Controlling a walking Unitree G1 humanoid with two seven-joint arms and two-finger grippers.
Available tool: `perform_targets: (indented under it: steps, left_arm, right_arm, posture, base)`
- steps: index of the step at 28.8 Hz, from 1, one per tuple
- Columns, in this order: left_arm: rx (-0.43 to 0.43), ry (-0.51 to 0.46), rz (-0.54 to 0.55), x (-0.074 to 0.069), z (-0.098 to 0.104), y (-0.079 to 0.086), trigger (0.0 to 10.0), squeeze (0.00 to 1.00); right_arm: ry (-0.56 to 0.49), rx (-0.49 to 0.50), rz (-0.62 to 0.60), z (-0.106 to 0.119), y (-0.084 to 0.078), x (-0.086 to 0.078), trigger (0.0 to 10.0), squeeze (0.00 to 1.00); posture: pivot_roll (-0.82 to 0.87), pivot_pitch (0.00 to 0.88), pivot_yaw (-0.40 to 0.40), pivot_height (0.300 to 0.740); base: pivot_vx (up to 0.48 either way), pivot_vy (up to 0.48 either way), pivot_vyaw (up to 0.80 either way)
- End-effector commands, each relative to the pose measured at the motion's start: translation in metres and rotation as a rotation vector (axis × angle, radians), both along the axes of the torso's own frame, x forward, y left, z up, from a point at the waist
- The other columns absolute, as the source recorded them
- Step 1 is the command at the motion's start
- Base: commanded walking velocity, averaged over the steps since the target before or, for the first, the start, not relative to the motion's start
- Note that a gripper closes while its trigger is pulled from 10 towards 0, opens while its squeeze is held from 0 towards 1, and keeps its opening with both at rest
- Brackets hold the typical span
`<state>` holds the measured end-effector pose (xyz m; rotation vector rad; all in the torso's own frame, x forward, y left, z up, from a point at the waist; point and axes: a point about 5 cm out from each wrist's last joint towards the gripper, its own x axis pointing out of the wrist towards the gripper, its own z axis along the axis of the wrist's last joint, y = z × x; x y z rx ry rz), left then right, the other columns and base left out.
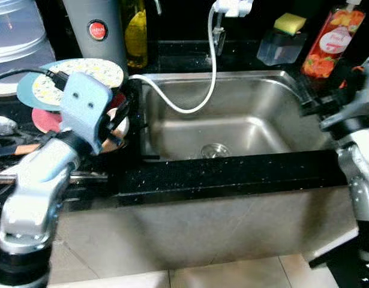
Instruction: Kitchen organization
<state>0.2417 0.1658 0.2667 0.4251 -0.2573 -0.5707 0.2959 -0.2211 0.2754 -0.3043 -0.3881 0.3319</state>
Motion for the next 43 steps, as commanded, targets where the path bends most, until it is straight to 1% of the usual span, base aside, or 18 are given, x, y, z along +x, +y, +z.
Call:
perform_targets:
  steps: [1, 5, 7, 8, 10, 11, 14, 23, 28, 31, 32, 34, 36, 39, 40, 41, 42, 43]
  left_arm:
    - [0.051, 0.054, -0.066, -0.014, -0.003, 0.004, 10.0, 0.00]
    - [0.099, 0.093, -0.038, -0.020, -0.008, 0.015, 10.0, 0.00]
    - [0.234, 0.108, 0.078, -0.018, -0.018, 0.031, 10.0, 0.00]
    - [0.234, 0.108, 0.078, -0.018, -0.018, 0.031, 10.0, 0.00]
    - [0.397, 0.097, 0.290, -0.016, -0.031, 0.053, 10.0, 0.00]
    - [0.397, 0.097, 0.290, -0.016, -0.031, 0.053, 10.0, 0.00]
    - [0.542, 0.100, 0.420, -0.020, -0.038, 0.070, 10.0, 0.00]
    - [0.631, 0.122, 0.461, -0.029, -0.035, 0.078, 10.0, 0.00]
    - [0.734, 0.046, 0.467, -0.025, -0.029, 0.080, 10.0, 0.00]
    - [0.764, 0.040, 0.497, -0.025, -0.030, 0.084, 10.0, 0.00]
    - [0.764, 0.040, 0.497, -0.025, -0.030, 0.084, 10.0, 0.00]
    - [0.745, 0.043, 0.582, -0.022, -0.030, 0.091, 10.0, 0.00]
    - [0.664, 0.095, 0.630, -0.021, -0.033, 0.096, 10.0, 0.00]
    - [0.616, 0.127, 0.608, -0.019, -0.035, 0.093, 10.0, 0.00]
    - [0.624, 0.121, 0.601, -0.018, -0.035, 0.093, 10.0, 0.51]
    - [0.631, 0.117, 0.603, -0.017, -0.036, 0.093, 10.0, 0.51]
    - [0.639, 0.107, 0.617, -0.016, -0.035, 0.095, 10.0, 0.80]
    - [0.639, 0.107, 0.617, -0.016, -0.035, 0.095, 10.0, 0.80]
  right_arm:
    - [0.081, -0.039, 0.082, -0.011, 0.009, -0.002, 10.0, 0.00]
    - [0.123, 0.007, 0.104, -0.018, 0.015, 0.000, 10.0, 0.00]
    - [0.142, 0.103, 0.100, -0.026, 0.023, 0.006, 10.0, 0.00]
    - [0.142, 0.103, 0.100, -0.026, 0.023, 0.006, 10.0, 0.00]
    - [0.159, 0.190, 0.108, -0.033, 0.035, 0.010, 10.0, 0.00]
    - [0.159, 0.190, 0.108, -0.033, 0.035, 0.010, 10.0, 0.00]
    - [0.180, 0.220, 0.129, -0.038, 0.042, 0.012, 10.0, 0.00]
    - [0.195, 0.240, 0.134, -0.038, 0.044, 0.018, 10.0, 0.00]
    - [0.196, 0.257, 0.134, -0.040, 0.048, 0.022, 10.0, 0.00]
    - [0.197, 0.260, 0.129, -0.041, 0.048, 0.022, 10.0, 0.00]
    - [0.197, 0.260, 0.129, -0.041, 0.048, 0.022, 10.0, 0.00]
    - [0.201, 0.262, 0.120, -0.042, 0.046, 0.021, 10.0, 0.00]
    - [0.202, 0.263, 0.116, -0.043, 0.046, 0.020, 10.0, 0.00]
    - [0.202, 0.265, 0.115, -0.043, 0.046, 0.021, 10.0, 0.00]
    - [0.202, 0.266, 0.114, -0.043, 0.046, 0.021, 10.0, 0.00]
    - [0.202, 0.266, 0.114, -0.043, 0.046, 0.021, 10.0, 0.00]
    - [0.202, 0.267, 0.114, -0.043, 0.046, 0.022, 10.0, 0.00]
    - [0.202, 0.267, 0.114, -0.043, 0.046, 0.022, 10.0, 0.00]
  posture:
    - [0.12, 0.000, -0.057, 0.740]
    - [0.13, 0.000, -0.059, 0.740]
    - [0.14, 0.000, -0.058, 0.740]
    - [0.14, 0.000, -0.058, 0.740]
    - [0.16, 0.000, -0.056, 0.740]
    - [0.16, 0.000, -0.056, 0.740]
    - [0.17, 0.000, -0.057, 0.740]
    - [0.21, 0.000, -0.081, 0.740]
    - [0.21, 0.000, -0.078, 0.740]
    - [0.20, 0.000, -0.071, 0.740]
    - [0.20, 0.000, -0.071, 0.740]
    - [0.19, 0.000, -0.069, 0.740]
    - [0.19, 0.000, -0.069, 0.740]
    - [0.19, 0.000, -0.071, 0.740]
    - [0.19, 0.000, -0.072, 0.740]
    - [0.19, 0.000, -0.072, 0.740]
    - [0.19, 0.000, -0.073, 0.740]
    - [0.19, 0.000, -0.073, 0.740]
  base:
    - [0.000, 0.000, 0.00]
    - [0.000, 0.000, 0.00]
    - [0.000, 0.000, 0.00]
    - [0.000, 0.000, 0.00]
    - [0.000, 0.000, 0.00]
    - [0.000, 0.000, 0.00]
    - [0.000, 0.000, 0.00]
    - [0.000, 0.000, 0.00]
    - [0.000, 0.000, 0.00]
    - [0.000, 0.000, 0.00]
    - [0.000, 0.000, 0.00]
    - [0.000, 0.000, 0.00]
    - [0.000, 0.000, 0.00]
    - [0.000, 0.000, 0.00]
    - [0.000, 0.000, 0.00]
    - [0.000, 0.000, 0.00]
    - [0.000, 0.000, 0.00]
    - [0.000, 0.000, 0.00]
